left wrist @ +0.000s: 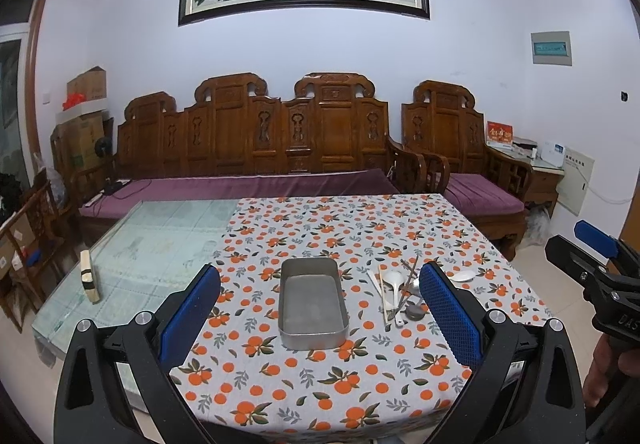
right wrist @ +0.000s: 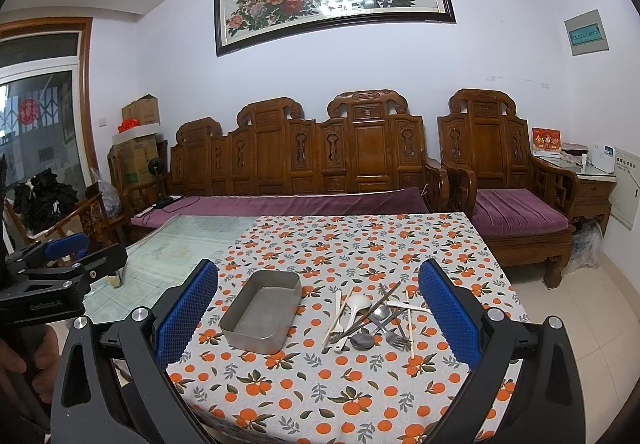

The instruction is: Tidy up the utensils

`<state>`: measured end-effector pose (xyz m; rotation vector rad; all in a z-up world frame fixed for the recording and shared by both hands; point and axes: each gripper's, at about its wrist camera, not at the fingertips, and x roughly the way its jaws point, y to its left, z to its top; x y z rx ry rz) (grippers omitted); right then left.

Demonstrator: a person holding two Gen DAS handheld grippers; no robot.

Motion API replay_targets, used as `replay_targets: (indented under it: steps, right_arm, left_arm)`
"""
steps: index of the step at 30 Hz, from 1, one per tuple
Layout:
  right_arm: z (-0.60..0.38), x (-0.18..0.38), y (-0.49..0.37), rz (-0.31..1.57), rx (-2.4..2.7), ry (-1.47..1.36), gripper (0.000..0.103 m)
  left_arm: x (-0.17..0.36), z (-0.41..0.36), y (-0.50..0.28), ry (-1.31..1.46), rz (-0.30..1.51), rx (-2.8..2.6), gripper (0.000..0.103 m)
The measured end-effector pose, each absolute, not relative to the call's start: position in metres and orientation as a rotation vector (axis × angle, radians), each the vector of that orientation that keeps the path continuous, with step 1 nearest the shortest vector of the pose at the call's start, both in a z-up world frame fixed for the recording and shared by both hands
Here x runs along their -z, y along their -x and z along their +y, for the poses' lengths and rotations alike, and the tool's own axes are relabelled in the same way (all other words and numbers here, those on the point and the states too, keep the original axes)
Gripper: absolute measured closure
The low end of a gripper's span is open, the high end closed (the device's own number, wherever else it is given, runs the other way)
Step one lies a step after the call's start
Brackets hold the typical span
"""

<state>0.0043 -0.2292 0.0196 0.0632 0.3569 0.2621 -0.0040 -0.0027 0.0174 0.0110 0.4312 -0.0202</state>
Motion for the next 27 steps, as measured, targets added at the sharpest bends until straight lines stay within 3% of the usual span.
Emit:
replay_targets:
  steps: [27]
  right_arm:
    - [-0.2288, -0.0207, -0.0031, 0.356, -0.262, -0.064, 0.003]
  left_arm:
    - [-0.0162, -0.0058, 0.0060, -0.017, 0.424, 0.027, 0.007]
